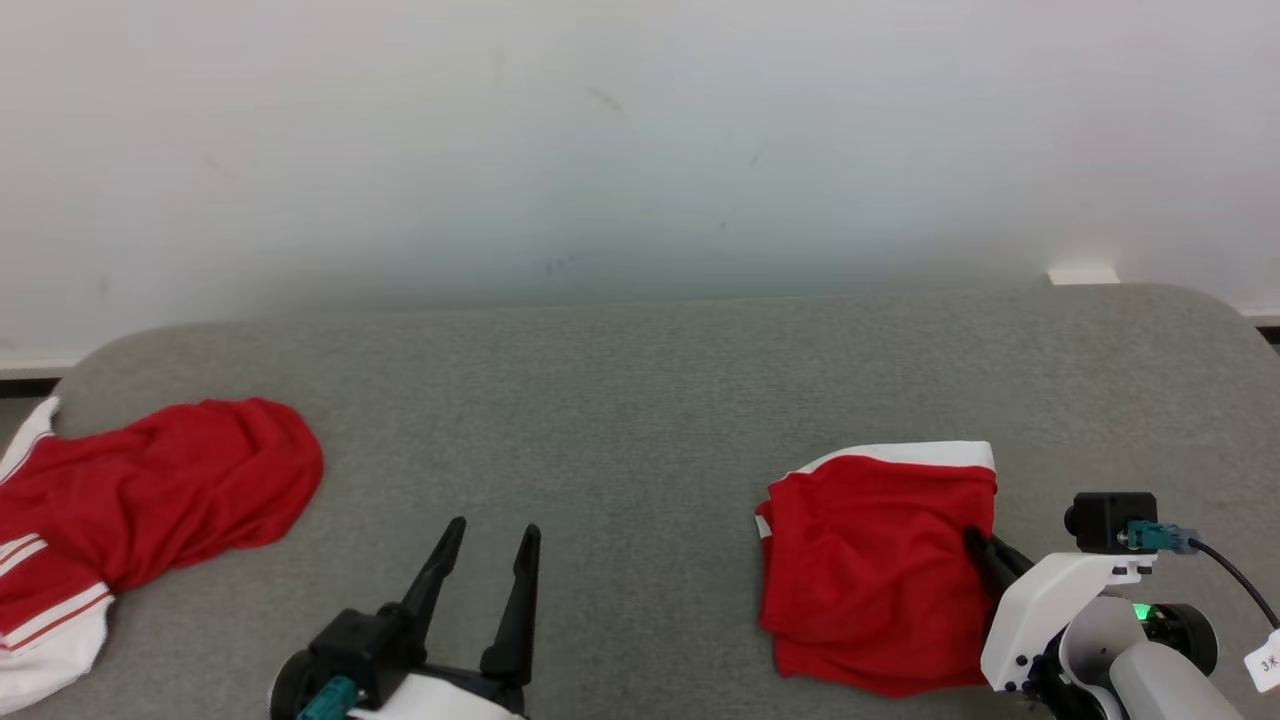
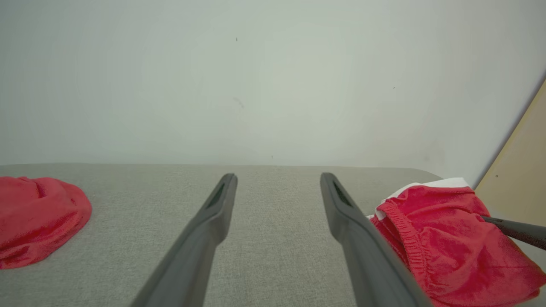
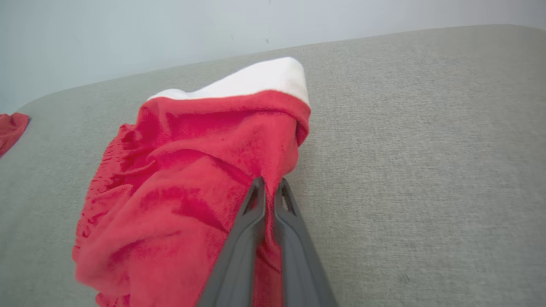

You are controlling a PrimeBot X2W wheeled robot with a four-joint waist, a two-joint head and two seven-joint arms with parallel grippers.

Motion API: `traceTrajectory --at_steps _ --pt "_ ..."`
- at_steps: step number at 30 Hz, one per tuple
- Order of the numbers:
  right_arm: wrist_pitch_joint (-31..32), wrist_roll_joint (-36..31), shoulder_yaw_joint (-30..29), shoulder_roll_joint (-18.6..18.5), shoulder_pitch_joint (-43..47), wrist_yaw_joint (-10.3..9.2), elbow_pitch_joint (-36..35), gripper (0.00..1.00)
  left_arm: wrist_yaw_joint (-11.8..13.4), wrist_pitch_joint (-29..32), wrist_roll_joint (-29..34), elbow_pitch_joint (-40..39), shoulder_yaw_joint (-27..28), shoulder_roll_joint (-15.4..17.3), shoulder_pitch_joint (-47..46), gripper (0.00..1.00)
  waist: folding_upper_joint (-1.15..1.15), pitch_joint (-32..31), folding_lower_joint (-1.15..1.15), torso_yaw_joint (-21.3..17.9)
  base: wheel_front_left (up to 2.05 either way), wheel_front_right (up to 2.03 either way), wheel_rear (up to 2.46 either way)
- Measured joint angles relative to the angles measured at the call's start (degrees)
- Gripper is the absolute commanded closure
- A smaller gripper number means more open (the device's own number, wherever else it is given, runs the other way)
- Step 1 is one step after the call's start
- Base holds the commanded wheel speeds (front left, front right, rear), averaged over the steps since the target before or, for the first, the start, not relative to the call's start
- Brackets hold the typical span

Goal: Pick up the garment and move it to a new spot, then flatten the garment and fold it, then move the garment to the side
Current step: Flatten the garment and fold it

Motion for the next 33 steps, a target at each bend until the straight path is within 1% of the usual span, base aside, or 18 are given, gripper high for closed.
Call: traceTrajectory --at_steps 6,10,13,18,20,24,29,33 --pt "-2.01 0.87 -1.18 0.16 -0.02 0.0 -0.13 1.0 -0.27 0.0 -0.22 0.58 -3.74 0.01 -1.85 0.0 0.0 0.86 0.0 -6.4 0.0 0.0 0.0" --pt "-4.01 1.35 -1.74 0.34 -0.02 0.0 -0.56 1.0 -0.4 0.0 -0.22 1.11 -6.38 -0.01 -2.89 0.0 0.0 1.7 0.0 -9.92 0.0 0.0 0.0" --pt "-5.69 1.54 -2.5 0.15 -0.48 0.0 -0.69 1.0 -0.44 0.0 -0.2 1.25 -8.08 -0.03 -4.32 0.0 0.0 3.27 0.0 -11.27 0.0 0.0 0.0" --pt "-7.55 2.66 -2.88 -0.6 -4.82 0.0 -1.13 1.0 -0.51 0.0 0.96 1.18 -9.42 -0.04 -7.54 0.0 0.0 7.52 0.0 -11.65 0.0 0.0 0.0" --pt "-7.97 3.38 -2.72 -2.03 -7.1 0.0 -1.15 1.0 -0.79 0.0 1.68 1.19 -9.66 -0.05 -9.28 0.0 0.0 9.67 0.0 -11.45 0.0 0.0 0.0" --pt "-8.57 4.42 -2.31 -6.32 -12.76 0.0 0.13 1.0 -1.11 0.0 3.44 1.1 -9.34 -0.05 -12.19 0.0 0.0 14.45 0.01 -10.67 0.0 0.0 0.0" --pt "-9.05 4.97 -1.02 -12.54 -19.72 0.0 2.21 1.0 -1.56 0.0 4.68 0.58 -8.62 -0.05 -14.74 0.0 0.0 20.5 0.01 -9.35 0.0 0.0 0.0" --pt "-9.12 4.71 -0.04 -17.39 -23.71 0.01 5.6 1.0 -1.8 0.0 5.3 0.26 -8.42 -0.03 -16.09 0.0 0.0 24.52 0.02 -8.22 0.0 0.0 0.0"
